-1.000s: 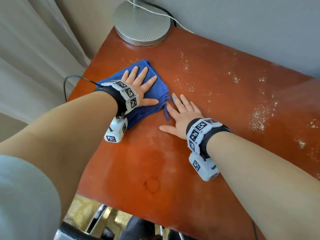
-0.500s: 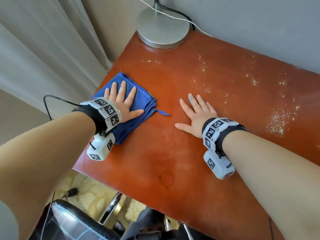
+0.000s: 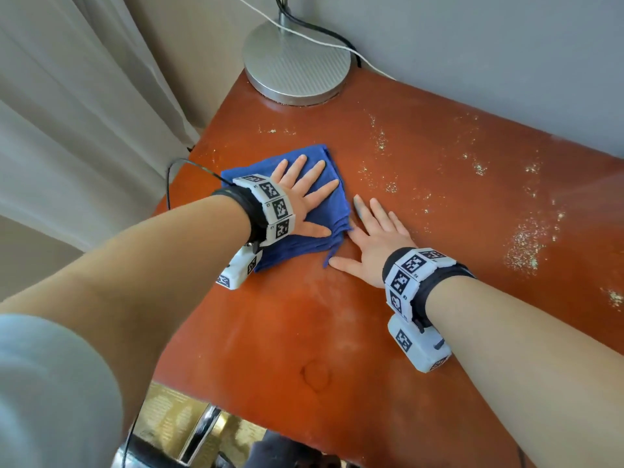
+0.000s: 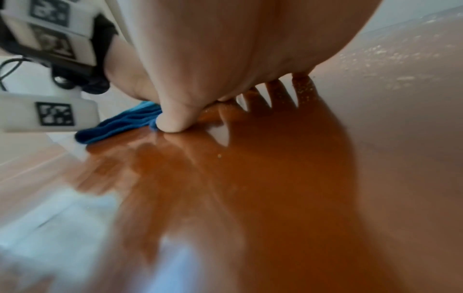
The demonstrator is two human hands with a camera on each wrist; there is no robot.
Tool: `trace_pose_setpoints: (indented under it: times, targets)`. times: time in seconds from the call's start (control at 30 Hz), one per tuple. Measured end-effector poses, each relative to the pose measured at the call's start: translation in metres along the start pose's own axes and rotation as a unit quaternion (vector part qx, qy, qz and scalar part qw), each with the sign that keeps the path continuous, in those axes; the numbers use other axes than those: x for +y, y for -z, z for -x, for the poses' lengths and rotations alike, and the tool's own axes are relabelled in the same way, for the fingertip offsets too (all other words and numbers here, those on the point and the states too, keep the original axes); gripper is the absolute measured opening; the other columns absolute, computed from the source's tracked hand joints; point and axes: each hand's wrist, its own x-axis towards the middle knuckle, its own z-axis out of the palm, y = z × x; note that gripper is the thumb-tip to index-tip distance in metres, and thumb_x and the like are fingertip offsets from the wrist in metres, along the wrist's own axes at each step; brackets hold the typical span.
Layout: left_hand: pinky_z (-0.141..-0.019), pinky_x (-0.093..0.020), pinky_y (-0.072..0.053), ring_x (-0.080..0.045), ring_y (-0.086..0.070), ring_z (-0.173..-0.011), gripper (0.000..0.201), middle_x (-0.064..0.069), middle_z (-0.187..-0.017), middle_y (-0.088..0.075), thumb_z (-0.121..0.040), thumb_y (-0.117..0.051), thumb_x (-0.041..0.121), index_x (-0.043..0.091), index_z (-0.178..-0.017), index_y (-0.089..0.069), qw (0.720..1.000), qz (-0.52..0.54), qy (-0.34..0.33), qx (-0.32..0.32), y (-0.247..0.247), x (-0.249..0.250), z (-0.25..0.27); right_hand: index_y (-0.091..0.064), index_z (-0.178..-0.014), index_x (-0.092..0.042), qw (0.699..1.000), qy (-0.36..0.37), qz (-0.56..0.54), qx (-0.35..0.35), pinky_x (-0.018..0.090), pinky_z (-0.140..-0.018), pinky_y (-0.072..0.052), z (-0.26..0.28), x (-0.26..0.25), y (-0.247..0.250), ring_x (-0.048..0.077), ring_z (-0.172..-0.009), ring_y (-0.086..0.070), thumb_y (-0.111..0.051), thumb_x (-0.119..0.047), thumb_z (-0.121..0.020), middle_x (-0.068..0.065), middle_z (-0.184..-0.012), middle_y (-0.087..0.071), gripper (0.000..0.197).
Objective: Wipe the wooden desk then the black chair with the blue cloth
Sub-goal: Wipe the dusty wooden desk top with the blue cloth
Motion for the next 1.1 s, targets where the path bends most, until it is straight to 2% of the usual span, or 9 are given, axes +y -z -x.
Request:
trace_pose_setpoints:
  times: [0.1, 0.17, 0.33, 0.47, 0.63, 0.83, 0.93, 1.1]
  targets:
    - [-0.114, -0.051, 0.007, -0.034, 0.017, -0.142, 0.089, -0.006, -0.156, 0.022, -0.083, -0.026, 0.074, 0.031, -0.147, 0.017, 0.999, -0.019, -0.023, 0.016, 0.017, -0.008, -0.027, 0.002, -0.150, -0.030, 1.000, -0.007, 0.008, -0.009, 0.039, -0.117, 0.009, -0.002, 0.001, 0.000, 0.020, -0.141, 0.026, -0.021, -0.074, -0.085, -0.001, -0.153, 0.027, 0.081]
    - [-0.114, -0.050, 0.006, -0.034, 0.015, -0.143, 0.088, -0.005, -0.156, 0.020, -0.083, -0.028, 0.074, 0.032, -0.147, 0.015, 0.999, -0.012, -0.027, 0.020, 0.026, -0.016, -0.040, 0.008, -0.149, -0.030, 1.000, -0.009, 0.010, -0.018, 0.039, -0.117, 0.011, -0.003, 0.002, -0.001, 0.020, -0.140, 0.027, -0.019, -0.073, -0.085, -0.002, -0.153, 0.027, 0.081]
    - [-0.115, -0.049, 0.005, -0.034, 0.013, -0.143, 0.086, -0.006, -0.157, 0.018, -0.084, -0.028, 0.073, 0.034, -0.148, 0.012, 0.998, 0.046, 0.027, 0.028, 0.027, -0.040, -0.052, 0.021, -0.144, -0.036, 1.000, -0.005, 0.005, -0.027, 0.038, -0.115, 0.013, -0.005, 0.004, -0.003, 0.017, -0.138, 0.031, -0.018, -0.073, -0.085, -0.006, -0.149, 0.035, 0.080]
    - [-0.115, -0.049, 0.005, -0.034, 0.012, -0.143, 0.084, -0.006, -0.157, 0.017, -0.085, -0.029, 0.072, 0.034, -0.148, 0.011, 0.991, 0.093, 0.094, 0.021, 0.015, -0.059, -0.032, 0.027, -0.141, -0.036, 0.999, -0.008, 0.013, -0.033, 0.037, -0.114, 0.013, -0.004, 0.003, -0.002, 0.017, -0.138, 0.031, -0.017, -0.073, -0.085, -0.006, -0.148, 0.037, 0.080]
    - [-0.115, -0.049, 0.005, -0.034, 0.012, -0.143, 0.083, -0.006, -0.157, 0.016, -0.085, -0.029, 0.071, 0.033, -0.149, 0.009, 0.966, 0.165, 0.199, 0.019, -0.016, -0.078, 0.013, 0.026, -0.142, -0.037, 0.999, -0.010, 0.013, -0.029, 0.037, -0.116, 0.010, -0.002, 0.001, -0.001, 0.017, -0.139, 0.028, -0.017, -0.074, -0.084, -0.007, -0.149, 0.036, 0.081]
    - [-0.115, -0.051, 0.001, -0.035, 0.011, -0.143, 0.084, -0.006, -0.157, 0.016, -0.085, -0.024, 0.073, 0.031, -0.149, 0.012, 0.946, 0.180, 0.270, 0.005, -0.048, -0.063, 0.063, 0.024, -0.143, -0.035, 0.999, -0.019, 0.030, -0.029, 0.039, -0.117, 0.007, 0.001, -0.004, 0.002, 0.019, -0.141, 0.025, -0.016, -0.073, -0.085, -0.005, -0.150, 0.034, 0.080]
    - [-0.115, -0.050, 0.006, -0.035, 0.016, -0.142, 0.083, -0.007, -0.156, 0.022, -0.086, -0.021, 0.072, 0.030, -0.148, 0.017, 0.952, 0.170, 0.252, -0.015, -0.053, -0.038, 0.077, 0.023, -0.144, -0.034, 0.999, -0.020, 0.032, -0.027, 0.039, -0.117, 0.006, 0.002, -0.005, 0.003, 0.021, -0.141, 0.024, -0.017, -0.073, -0.086, -0.003, -0.151, 0.033, 0.080]
    - [-0.113, -0.050, 0.011, -0.035, 0.024, -0.140, 0.084, -0.007, -0.153, 0.029, -0.087, -0.020, 0.072, 0.030, -0.145, 0.023, 0.985, 0.100, 0.140, -0.023, -0.049, 0.007, 0.076, 0.021, -0.145, -0.033, 1.000, -0.014, 0.020, -0.018, 0.040, -0.117, 0.005, 0.003, -0.005, 0.003, 0.022, -0.142, 0.022, -0.019, -0.071, -0.087, -0.002, -0.152, 0.030, 0.079]
